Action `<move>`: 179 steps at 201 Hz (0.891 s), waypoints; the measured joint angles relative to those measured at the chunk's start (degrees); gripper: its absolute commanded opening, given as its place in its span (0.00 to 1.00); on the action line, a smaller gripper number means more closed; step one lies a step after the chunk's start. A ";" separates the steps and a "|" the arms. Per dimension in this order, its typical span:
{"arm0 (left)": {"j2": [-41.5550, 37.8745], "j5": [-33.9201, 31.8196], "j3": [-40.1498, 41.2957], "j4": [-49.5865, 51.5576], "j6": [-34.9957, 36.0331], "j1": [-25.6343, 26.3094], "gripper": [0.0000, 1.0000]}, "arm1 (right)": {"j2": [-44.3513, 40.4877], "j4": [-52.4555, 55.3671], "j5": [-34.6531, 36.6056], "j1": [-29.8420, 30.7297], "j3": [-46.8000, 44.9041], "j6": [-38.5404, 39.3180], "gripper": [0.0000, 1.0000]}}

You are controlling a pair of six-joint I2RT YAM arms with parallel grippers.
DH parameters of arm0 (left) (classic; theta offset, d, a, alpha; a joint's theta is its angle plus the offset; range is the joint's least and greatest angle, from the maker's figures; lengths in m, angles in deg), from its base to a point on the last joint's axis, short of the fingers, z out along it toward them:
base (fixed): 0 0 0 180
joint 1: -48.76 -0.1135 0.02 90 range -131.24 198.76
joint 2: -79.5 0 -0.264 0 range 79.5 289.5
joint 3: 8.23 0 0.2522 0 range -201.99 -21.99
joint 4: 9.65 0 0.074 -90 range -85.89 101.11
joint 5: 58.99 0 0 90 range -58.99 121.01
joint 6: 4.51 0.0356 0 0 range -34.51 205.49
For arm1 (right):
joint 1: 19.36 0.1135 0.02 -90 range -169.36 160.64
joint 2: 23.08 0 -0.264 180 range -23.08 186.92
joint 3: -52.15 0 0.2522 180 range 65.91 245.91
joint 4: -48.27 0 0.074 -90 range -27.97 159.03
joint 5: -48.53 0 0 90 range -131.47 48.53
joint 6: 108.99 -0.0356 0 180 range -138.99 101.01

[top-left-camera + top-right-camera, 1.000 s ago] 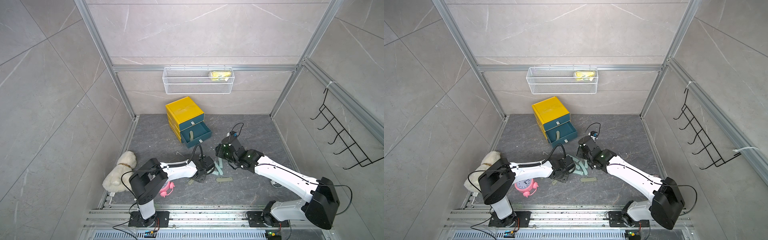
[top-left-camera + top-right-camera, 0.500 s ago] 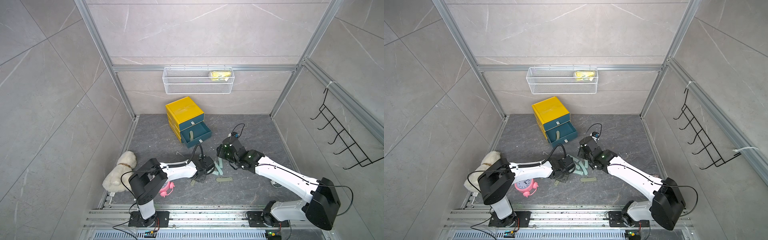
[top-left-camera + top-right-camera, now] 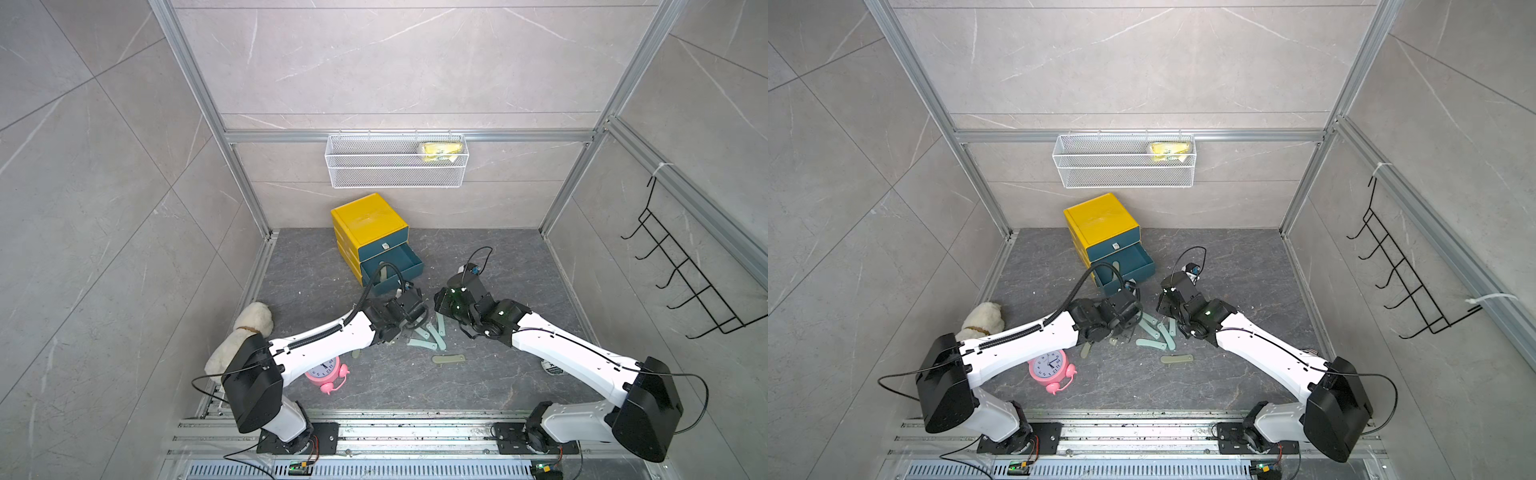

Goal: Place the fruit knives into the drawer by color
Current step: Pick up the fruit knife from the center of the board, then place the fruit knife in the drawer.

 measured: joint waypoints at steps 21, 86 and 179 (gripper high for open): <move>-0.17 -0.07 -6.08 0.07 2.56 -3.72 0.16 | 0.00 0.02 -0.17 -0.02 -0.11 -0.02 0.52; 10.54 1.68 -24.02 -1.27 8.96 -15.98 0.13 | -0.17 0.04 -0.57 -0.28 -0.35 -0.22 0.52; 24.35 1.38 -28.46 -3.96 15.06 -17.70 0.27 | -1.42 0.02 -1.22 -0.35 -2.08 -0.50 0.55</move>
